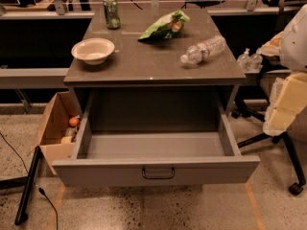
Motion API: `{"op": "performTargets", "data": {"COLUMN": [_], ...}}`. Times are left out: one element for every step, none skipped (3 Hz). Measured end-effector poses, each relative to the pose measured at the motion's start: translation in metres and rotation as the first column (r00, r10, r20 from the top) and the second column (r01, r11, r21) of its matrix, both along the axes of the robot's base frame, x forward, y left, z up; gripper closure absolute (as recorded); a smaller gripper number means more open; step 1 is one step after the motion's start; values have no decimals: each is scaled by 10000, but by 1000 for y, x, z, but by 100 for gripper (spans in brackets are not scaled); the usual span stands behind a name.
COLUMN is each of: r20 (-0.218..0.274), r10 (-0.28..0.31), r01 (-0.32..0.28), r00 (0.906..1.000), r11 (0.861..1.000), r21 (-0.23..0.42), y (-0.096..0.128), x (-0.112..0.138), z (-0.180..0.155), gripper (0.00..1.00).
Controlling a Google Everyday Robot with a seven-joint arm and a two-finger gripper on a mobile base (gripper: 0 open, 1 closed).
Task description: Place green rice chip bag into top drawer
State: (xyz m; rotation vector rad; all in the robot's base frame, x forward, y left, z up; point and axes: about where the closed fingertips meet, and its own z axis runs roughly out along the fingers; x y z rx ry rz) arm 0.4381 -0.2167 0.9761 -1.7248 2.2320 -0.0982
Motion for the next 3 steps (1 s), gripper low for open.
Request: {"op": "performTargets", "data": {"r20": [2,624,2338], "r10": [0,96,753], "r01": [0,-101,-793], "r00": [10000,9980,9694], "r11": [10000,9999,9968], "r21": [0,65,80], "y": [0,3,11], "x": [0,12,46], "z": [0,5,18], "gripper": [0,0,0]}}
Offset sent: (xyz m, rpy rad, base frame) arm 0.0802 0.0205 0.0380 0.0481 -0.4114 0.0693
